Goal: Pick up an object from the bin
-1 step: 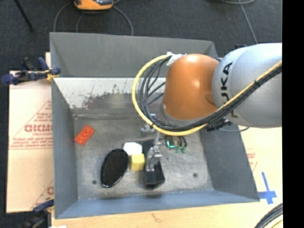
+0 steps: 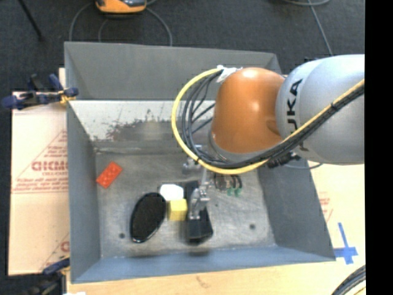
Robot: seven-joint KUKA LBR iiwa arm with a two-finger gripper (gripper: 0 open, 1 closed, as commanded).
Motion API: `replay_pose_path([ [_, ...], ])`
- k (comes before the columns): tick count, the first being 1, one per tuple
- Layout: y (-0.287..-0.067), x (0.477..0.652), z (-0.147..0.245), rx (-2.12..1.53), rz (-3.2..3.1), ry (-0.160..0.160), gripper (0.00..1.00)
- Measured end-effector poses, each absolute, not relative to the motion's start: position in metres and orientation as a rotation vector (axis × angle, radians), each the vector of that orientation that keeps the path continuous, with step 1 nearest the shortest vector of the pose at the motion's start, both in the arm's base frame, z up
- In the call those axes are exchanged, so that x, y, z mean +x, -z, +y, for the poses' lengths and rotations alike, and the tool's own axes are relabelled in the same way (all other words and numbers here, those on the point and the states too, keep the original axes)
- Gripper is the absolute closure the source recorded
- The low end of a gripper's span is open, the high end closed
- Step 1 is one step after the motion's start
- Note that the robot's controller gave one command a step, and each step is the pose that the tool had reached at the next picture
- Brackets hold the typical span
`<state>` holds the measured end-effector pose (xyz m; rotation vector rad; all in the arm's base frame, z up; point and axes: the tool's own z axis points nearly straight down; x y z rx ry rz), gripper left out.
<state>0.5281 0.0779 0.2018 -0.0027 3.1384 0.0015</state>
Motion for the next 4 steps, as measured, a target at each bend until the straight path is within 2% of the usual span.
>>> replay_pose_path([
  [1,-0.168,0.534,0.092,-0.162,3.130,0.000,0.00],
  [2,-0.148,0.550,0.127,-0.695,3.060,0.000,0.00],
  [3,-0.141,0.550,0.136,-0.881,3.013,0.001,0.00],
  [4,-0.093,0.546,0.139,-1.348,2.831,0.002,0.00],
])
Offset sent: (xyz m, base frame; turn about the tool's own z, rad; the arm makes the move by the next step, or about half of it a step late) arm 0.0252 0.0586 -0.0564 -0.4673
